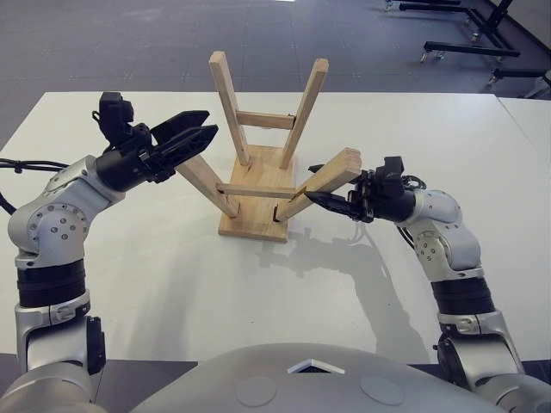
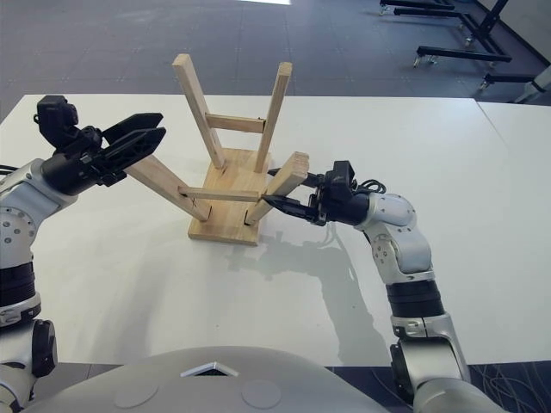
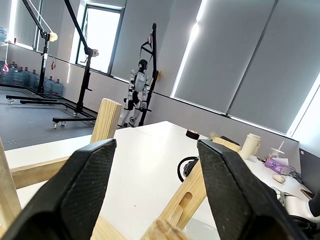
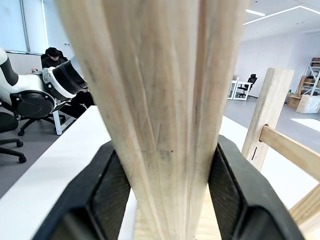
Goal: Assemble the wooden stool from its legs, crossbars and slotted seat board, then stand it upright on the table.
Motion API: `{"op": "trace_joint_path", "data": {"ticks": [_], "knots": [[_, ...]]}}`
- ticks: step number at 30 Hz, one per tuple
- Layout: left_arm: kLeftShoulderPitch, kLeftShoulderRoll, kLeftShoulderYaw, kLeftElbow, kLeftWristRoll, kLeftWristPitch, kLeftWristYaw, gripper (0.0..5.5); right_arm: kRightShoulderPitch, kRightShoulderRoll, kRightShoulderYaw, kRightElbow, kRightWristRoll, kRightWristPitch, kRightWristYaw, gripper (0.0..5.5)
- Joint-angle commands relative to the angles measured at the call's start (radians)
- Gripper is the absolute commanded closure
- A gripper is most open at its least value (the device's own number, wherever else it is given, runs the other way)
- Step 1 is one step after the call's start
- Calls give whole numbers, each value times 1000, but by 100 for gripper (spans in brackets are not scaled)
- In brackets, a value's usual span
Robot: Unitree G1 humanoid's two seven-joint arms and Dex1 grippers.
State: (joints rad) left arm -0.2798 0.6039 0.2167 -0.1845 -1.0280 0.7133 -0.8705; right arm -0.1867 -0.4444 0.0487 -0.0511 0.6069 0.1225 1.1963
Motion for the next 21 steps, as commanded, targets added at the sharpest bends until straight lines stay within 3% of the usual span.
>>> {"op": "trace_joint_path", "data": {"ticks": [1,10,21], "knots": [[25,5,-37,17,49,28,3,256,-12,-9,-18,-27,25,24,11,258],[8,12,-28,30,46,29,-5,256,-16,12,-105,-91,147,68,-10,108],[-24,4,16,31,-1,42,-3,256,-38,21,-201,-164,258,132,-100,108]]}}
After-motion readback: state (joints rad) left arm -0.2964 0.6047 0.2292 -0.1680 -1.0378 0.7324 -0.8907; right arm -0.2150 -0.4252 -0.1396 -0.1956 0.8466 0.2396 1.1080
